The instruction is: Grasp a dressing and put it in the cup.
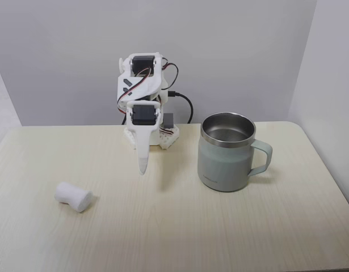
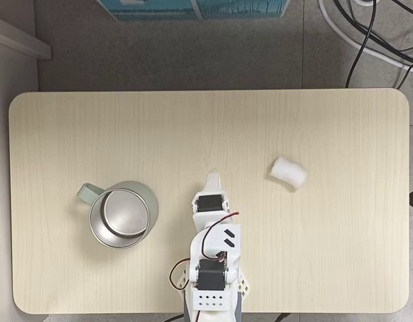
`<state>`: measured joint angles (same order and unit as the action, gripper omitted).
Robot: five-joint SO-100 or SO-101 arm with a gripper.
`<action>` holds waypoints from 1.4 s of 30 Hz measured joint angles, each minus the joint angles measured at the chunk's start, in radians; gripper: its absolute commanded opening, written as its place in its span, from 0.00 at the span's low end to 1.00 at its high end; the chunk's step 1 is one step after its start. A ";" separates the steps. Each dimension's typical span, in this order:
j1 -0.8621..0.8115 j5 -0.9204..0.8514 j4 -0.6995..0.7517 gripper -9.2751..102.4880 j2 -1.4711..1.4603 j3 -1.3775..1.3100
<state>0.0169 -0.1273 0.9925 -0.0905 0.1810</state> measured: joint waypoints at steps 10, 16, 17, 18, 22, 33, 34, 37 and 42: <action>-0.015 0.075 0.000 0.08 0.000 0.000; -0.017 0.075 0.000 0.08 0.000 0.000; -0.017 0.075 0.000 0.08 0.000 0.000; -0.017 0.075 0.000 0.08 0.000 0.000; -0.017 0.072 0.000 0.08 0.000 0.000; -0.006 0.040 0.072 0.08 0.106 0.264; -0.011 0.040 0.094 0.09 0.161 0.327; -0.083 0.046 0.181 0.14 0.374 0.541; -0.239 0.097 0.351 0.24 0.695 0.885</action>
<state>-0.2224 -0.0307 1.3438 0.6044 1.0661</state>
